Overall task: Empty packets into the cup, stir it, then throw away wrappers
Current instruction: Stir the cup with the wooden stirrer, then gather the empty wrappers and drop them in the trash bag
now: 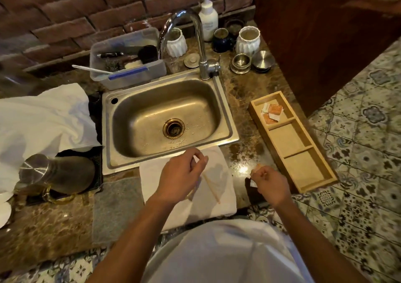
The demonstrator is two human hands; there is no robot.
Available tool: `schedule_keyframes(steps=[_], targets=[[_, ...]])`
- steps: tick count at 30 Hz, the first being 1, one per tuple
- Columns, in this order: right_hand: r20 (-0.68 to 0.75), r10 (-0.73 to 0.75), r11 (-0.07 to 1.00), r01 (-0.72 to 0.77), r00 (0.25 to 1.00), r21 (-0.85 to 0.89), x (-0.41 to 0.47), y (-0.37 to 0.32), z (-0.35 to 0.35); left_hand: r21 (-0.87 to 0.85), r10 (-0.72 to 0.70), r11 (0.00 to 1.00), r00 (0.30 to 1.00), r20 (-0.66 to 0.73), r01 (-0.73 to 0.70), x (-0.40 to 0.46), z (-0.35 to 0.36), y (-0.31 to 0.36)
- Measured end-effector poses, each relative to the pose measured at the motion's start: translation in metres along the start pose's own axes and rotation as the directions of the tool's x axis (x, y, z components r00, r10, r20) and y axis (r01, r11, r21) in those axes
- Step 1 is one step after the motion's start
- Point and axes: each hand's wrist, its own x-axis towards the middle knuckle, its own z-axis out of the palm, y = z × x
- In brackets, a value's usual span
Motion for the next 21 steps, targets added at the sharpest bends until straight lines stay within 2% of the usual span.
schedule_keyframes(steps=[3,7,11,16,21], targets=[[-0.025,0.018,0.997,-0.019,1.000,-0.070,0.002,0.015,-0.015,0.018,0.052,0.998,0.996,0.076,-0.054,0.015,0.026,0.021],[0.027,0.043,0.992,-0.039,0.999,-0.121,0.004,0.035,-0.020,0.106,0.106,0.987,0.981,0.163,-0.124,0.041,0.069,0.035],[0.046,0.032,0.979,-0.022,0.998,-0.201,0.007,0.040,-0.017,0.223,0.098,0.962,0.962,0.253,-0.156,0.067,0.111,0.039],[0.064,0.018,0.959,0.001,0.998,-0.284,0.006,0.039,-0.015,0.297,0.079,0.940,0.953,0.293,-0.169,0.089,0.157,0.049],[0.068,-0.062,0.881,0.086,0.996,-0.465,0.002,0.036,-0.005,0.344,0.098,0.909,0.923,0.373,-0.236,0.102,0.179,0.052]])
